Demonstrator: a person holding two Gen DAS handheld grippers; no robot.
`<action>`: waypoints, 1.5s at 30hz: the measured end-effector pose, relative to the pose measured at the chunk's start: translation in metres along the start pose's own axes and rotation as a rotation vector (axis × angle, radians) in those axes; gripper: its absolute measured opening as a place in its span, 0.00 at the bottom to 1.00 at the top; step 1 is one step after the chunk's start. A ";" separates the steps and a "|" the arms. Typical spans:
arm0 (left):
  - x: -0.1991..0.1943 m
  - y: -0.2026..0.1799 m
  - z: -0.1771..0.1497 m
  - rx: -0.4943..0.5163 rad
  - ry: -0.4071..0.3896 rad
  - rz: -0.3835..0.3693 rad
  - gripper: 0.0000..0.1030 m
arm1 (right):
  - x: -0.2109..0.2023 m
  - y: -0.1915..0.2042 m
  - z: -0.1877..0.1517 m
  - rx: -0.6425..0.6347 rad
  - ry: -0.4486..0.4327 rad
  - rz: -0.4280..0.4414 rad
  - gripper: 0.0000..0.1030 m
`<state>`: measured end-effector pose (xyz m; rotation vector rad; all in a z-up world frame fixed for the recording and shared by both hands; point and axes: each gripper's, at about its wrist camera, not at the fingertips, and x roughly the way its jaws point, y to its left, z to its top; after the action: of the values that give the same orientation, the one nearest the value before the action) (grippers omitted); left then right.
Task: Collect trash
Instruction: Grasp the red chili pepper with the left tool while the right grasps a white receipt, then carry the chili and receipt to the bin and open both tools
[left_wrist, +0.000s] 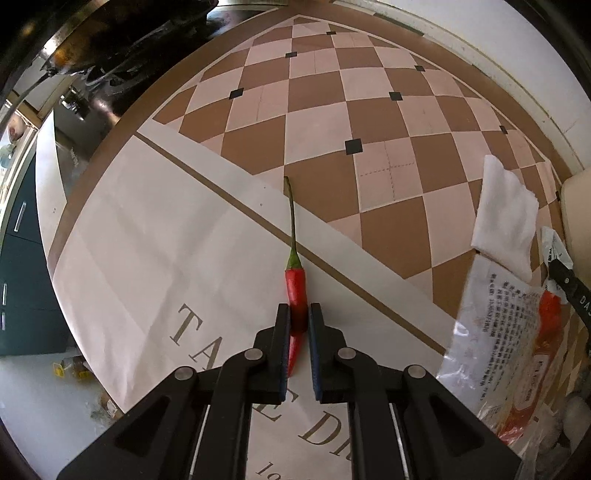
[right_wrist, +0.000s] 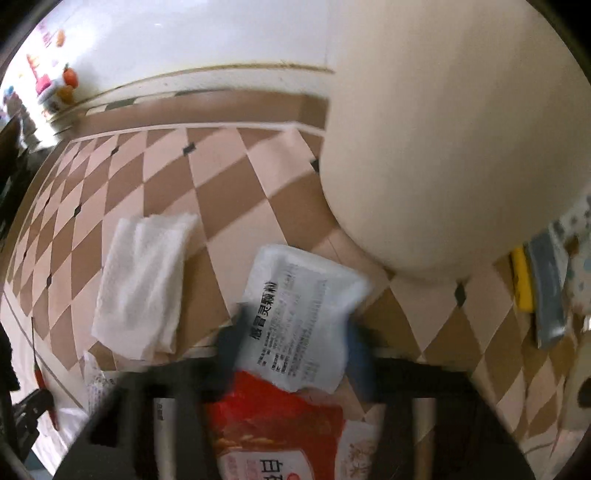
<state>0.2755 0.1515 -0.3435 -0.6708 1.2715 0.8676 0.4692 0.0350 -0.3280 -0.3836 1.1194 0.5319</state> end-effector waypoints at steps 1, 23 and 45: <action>-0.003 0.000 -0.001 -0.002 -0.007 -0.001 0.07 | -0.001 0.002 0.001 -0.006 -0.001 0.014 0.12; -0.138 0.150 -0.032 -0.171 -0.301 0.013 0.06 | -0.163 0.103 -0.033 -0.162 -0.205 0.297 0.06; 0.043 0.451 -0.217 -0.633 0.027 0.114 0.06 | -0.122 0.417 -0.301 -0.675 0.119 0.504 0.06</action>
<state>-0.2182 0.2168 -0.4096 -1.1150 1.0594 1.3801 -0.0375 0.1854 -0.3451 -0.7262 1.1316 1.3595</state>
